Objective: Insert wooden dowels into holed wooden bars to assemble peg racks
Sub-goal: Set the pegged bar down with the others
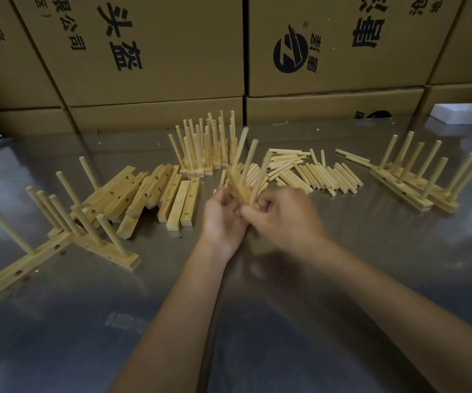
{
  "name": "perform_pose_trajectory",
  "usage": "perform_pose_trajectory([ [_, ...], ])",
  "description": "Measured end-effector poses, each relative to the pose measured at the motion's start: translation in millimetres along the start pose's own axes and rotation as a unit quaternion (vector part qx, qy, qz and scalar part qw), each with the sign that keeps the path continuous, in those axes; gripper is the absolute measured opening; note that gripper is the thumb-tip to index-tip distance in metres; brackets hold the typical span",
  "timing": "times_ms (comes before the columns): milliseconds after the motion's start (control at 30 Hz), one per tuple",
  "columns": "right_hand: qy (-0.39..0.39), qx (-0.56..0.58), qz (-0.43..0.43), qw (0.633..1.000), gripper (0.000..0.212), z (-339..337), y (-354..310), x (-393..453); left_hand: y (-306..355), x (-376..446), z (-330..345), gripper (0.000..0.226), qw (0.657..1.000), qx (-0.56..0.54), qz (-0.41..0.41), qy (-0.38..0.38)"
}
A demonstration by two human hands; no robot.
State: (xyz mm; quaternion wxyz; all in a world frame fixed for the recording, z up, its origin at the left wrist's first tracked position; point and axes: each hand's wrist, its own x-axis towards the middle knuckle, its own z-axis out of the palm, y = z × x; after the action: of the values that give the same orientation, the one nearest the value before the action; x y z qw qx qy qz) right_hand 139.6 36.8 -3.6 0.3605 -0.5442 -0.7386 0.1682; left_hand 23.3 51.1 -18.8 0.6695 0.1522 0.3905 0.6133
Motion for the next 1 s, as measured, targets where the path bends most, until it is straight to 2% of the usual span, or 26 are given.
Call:
perform_pose_trajectory([
  [100, 0.036, -0.041, 0.007, 0.998, 0.041, -8.6, 10.1, 31.9, -0.7, 0.6, -0.2, 0.032, 0.999, -0.005, 0.002, -0.038],
  [200, 0.036, -0.079, 0.031, 0.996, 0.044, -9.2, 21.6, 74.4, -2.3, 10.3, -5.4, 0.039, 0.998, -0.026, 0.001, -0.058],
  [400, -0.049, -0.173, 0.082, 0.98, 0.034, 22.0, 38.5, 156.6, 2.3, 20.4, -12.0, 0.039, 0.999, -0.003, -0.001, -0.05],
  [467, -0.057, -0.191, 0.095, 0.975, 0.03, 35.0, 42.2, 177.4, 3.3, 23.9, -13.9, 0.038, 0.999, 0.001, -0.001, -0.051],
  [533, -0.06, -0.203, 0.109, 0.971, 0.035, 45.6, 44.7, 193.6, 1.8, 26.4, -15.1, 0.037, 0.998, 0.011, 0.003, -0.055],
  [833, -0.099, -0.255, 0.096, 0.957, 0.044, 72.9, 52.4, 214.0, -1.5, 32.6, -16.5, 0.036, 0.997, 0.027, 0.008, -0.067],
  [1000, -0.097, -0.213, 0.089, 0.968, 0.041, 63.9, 58.0, 205.0, -0.5, 29.7, -16.2, 0.036, 0.997, 0.031, 0.003, -0.074],
])
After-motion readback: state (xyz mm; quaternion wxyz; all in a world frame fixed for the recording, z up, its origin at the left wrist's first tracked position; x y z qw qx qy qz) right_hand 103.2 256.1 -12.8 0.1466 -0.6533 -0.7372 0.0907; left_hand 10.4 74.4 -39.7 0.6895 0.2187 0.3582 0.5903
